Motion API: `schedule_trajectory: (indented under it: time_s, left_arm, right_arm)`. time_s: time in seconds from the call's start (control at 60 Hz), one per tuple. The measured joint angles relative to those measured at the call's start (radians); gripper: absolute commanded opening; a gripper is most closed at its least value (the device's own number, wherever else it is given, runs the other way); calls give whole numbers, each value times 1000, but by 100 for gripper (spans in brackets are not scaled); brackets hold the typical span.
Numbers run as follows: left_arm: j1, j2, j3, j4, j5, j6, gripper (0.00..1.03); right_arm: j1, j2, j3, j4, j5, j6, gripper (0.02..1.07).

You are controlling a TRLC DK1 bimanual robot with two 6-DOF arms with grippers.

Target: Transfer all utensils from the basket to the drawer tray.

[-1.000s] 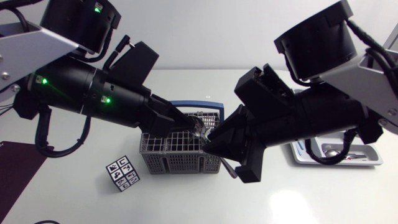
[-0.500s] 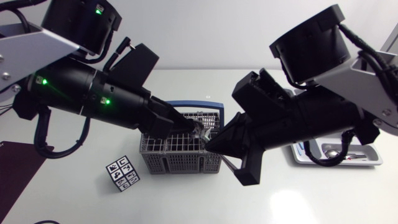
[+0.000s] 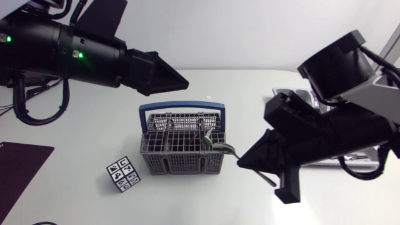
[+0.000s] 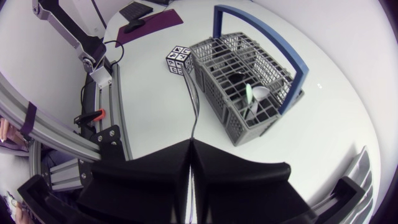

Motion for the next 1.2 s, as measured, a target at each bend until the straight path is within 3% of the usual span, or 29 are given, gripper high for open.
schedule_trajectory:
  time_s: [0.333, 0.5, 0.7, 0.833, 0.917, 1.2]
  left_arm:
    - [-56, 2, -47, 31, -209, 23, 69]
    - [-94, 4, -89, 63, -297, 51, 69]
    - [-148, 16, -143, 100, -393, 82, 69]
    - [-163, 25, -172, 124, -435, 92, 69]
    - [-179, 33, -188, 142, -466, 103, 69]
    - [-208, 37, -217, 172, -513, 111, 69]
  right_arm:
    - [-530, -9, -16, -210, -112, -463, 8]
    - [-810, 113, -16, -268, -132, -752, 7]
    - [-1040, 279, 42, -270, -125, -1021, 7]
    - [-1152, 384, 95, -218, -66, -1179, 8]
    - [-1200, 468, 120, -123, 9, -1258, 8]
    - [-1282, 678, 195, 98, 130, -1368, 8]
